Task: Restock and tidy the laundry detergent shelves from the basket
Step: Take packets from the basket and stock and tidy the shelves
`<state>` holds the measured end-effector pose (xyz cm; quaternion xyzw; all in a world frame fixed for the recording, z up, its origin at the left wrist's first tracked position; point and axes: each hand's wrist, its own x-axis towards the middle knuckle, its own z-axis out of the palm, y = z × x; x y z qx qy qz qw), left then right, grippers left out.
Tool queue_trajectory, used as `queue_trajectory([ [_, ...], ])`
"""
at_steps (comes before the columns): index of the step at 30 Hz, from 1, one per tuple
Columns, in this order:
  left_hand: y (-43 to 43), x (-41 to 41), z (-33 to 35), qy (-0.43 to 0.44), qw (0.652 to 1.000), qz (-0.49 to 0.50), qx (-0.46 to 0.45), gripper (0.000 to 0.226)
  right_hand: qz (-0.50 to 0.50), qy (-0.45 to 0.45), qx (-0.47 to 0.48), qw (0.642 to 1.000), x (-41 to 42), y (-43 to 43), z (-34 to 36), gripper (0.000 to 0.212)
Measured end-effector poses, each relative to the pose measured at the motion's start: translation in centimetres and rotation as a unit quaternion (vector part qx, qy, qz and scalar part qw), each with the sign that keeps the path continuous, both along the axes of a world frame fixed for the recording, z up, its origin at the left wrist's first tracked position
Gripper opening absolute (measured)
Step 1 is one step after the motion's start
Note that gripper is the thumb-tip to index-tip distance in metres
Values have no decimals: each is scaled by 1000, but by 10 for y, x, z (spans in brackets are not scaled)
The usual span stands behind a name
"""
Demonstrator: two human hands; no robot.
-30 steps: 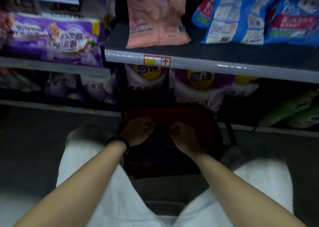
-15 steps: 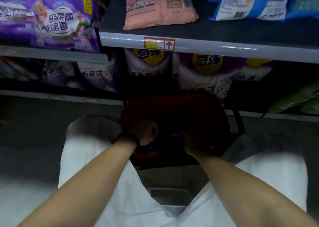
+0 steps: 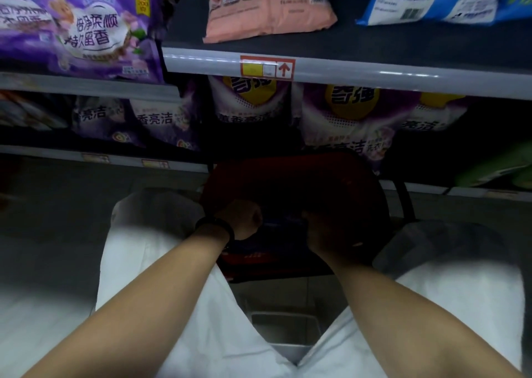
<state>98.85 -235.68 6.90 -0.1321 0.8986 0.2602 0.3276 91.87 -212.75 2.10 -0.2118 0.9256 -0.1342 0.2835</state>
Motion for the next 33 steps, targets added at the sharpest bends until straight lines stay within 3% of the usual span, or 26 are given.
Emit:
queue_trajectory([
  [3, 3, 7, 7, -6, 999, -19, -30, 36, -1, 40, -26, 999, 0, -11, 15, 15],
  [9, 6, 22, 11, -27, 999, -43, -1, 24, -51, 106, -156, 981, -5, -21, 82, 33],
  [12, 15, 23, 30, -28, 997, 17, 71, 66, -62, 128, -184, 973, -8, -17, 121, 36],
  [15, 42, 27, 48, 8, 978, 81, 191, 84, -92, 139, -193, 967, -4, -9, 152, 31],
  [18, 84, 36, 43, 46, 967, 126, 216, 136, -115, 165, -281, 939, 7, -2, 177, 30],
  [19, 99, 39, 38, 68, 962, 136, 225, 141, -134, 162, -313, 926, 11, -1, 189, 32],
  [21, 128, 44, 35, 141, 941, 197, 237, 139, -167, 153, -349, 909, 19, -2, 215, 34],
  [23, 149, 52, 43, 249, 885, 306, 245, 130, -188, 160, -379, 892, 28, -7, 239, 34],
  [26, 155, 56, 60, 373, 808, 399, 220, 82, -180, 143, -426, 875, 48, -19, 263, 37],
  [28, 151, 52, 68, 387, 789, 420, 226, 65, -126, 127, -440, 880, 55, -22, 265, 34],
  [30, 145, 49, 74, 384, 750, 447, 301, 61, -85, 54, -489, 866, 55, -18, 265, 36],
  [32, 139, 46, 75, 355, 700, 479, 394, 58, -113, 12, -516, 849, 49, -6, 258, 35],
  [33, 138, 43, 78, 337, 693, 486, 412, 56, -150, 29, -513, 845, 42, 3, 246, 29],
])
